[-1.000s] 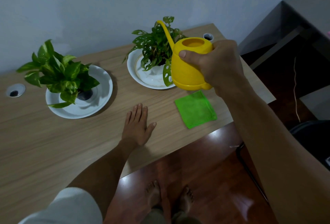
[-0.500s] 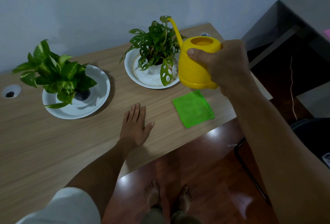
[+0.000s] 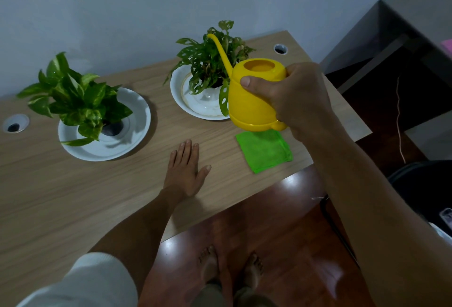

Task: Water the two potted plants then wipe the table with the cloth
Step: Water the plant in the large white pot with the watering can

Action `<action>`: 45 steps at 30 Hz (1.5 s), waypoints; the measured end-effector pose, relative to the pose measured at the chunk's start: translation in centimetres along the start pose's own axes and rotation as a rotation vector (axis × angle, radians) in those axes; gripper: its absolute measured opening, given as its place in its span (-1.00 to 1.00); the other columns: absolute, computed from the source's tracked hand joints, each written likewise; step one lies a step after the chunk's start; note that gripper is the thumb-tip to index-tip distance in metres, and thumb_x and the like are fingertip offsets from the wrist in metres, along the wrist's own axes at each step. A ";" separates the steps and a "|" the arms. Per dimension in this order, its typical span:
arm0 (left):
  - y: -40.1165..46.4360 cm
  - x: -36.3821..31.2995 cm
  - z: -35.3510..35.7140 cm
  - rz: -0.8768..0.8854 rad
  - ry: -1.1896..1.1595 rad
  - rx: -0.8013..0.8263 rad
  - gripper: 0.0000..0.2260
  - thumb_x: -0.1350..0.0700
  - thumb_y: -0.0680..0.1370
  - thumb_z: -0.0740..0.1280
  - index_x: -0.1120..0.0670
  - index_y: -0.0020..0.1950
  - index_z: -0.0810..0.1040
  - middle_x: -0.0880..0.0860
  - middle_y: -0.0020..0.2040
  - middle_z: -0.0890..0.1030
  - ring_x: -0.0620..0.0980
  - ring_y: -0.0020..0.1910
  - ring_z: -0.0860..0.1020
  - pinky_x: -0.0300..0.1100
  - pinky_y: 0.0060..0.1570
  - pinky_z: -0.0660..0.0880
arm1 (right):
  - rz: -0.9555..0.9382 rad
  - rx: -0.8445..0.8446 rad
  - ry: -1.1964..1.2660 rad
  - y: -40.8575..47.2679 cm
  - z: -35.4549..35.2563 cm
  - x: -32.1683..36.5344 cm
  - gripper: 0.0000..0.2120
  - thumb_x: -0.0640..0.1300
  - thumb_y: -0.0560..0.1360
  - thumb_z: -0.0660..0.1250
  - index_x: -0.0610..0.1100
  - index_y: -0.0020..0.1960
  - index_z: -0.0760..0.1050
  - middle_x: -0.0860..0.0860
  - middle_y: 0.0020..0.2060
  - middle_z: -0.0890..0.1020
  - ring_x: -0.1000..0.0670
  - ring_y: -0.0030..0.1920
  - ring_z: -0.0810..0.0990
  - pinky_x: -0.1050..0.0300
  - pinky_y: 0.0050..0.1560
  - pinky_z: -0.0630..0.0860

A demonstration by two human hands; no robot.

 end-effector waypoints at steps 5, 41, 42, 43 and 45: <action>0.0 0.0 0.1 0.001 0.004 0.011 -0.28 -0.33 0.68 -0.04 0.04 0.71 -0.12 0.09 0.71 -0.16 0.04 0.68 -0.22 0.05 0.62 -0.25 | 0.021 0.032 -0.031 -0.8 0.1 -0.7 -0.34 0.33 0.26 0.62 -0.27 -0.09 0.63 -0.21 -0.18 0.68 -0.12 -0.19 0.68 0.01 -0.34 0.46; 0.0 0.1 0.1 0.008 0.006 0.014 -0.28 -0.34 0.67 -0.04 0.03 0.71 -0.11 0.09 0.71 -0.16 0.03 0.68 -0.22 0.04 0.63 -0.25 | 0.039 -0.042 -0.001 -1.0 -1.2 -1.0 -0.26 0.32 0.27 0.61 -0.37 -0.05 0.60 -0.22 -0.31 0.59 -0.03 -0.38 0.50 0.02 -0.33 0.50; 0.0 0.1 0.0 0.007 0.005 0.013 -0.28 -0.34 0.67 -0.04 0.03 0.71 -0.11 0.09 0.71 -0.16 0.03 0.68 -0.22 0.05 0.63 -0.25 | 0.039 -0.033 0.001 -1.1 -1.1 -1.0 -0.28 0.31 0.28 0.62 -0.36 -0.06 0.61 -0.23 -0.30 0.61 -0.03 -0.39 0.50 0.02 -0.33 0.50; -0.1 0.1 0.0 0.008 0.005 0.011 -0.28 -0.33 0.67 -0.04 0.03 0.71 -0.11 0.09 0.71 -0.16 0.04 0.68 -0.22 0.05 0.63 -0.24 | 0.039 -0.023 0.005 -1.2 -1.0 -1.0 -0.30 0.30 0.28 0.62 -0.35 -0.07 0.62 -0.26 -0.27 0.64 -0.02 -0.39 0.51 0.03 -0.34 0.50; -0.1 0.1 -0.1 0.011 0.005 0.006 -0.28 -0.33 0.68 -0.03 0.04 0.71 -0.10 0.10 0.71 -0.15 0.05 0.68 -0.21 0.06 0.63 -0.23 | 0.040 -0.003 0.011 -1.4 -0.9 -1.2 -0.36 0.28 0.28 0.63 -0.31 -0.11 0.63 -0.25 -0.24 0.67 0.00 -0.39 0.53 0.07 -0.36 0.47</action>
Point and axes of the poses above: each hand's wrist, its own y-axis towards the middle knuckle, its own z-axis out of the palm, x = y × z, the point moved 8 cm from there along y, towards the middle knuckle
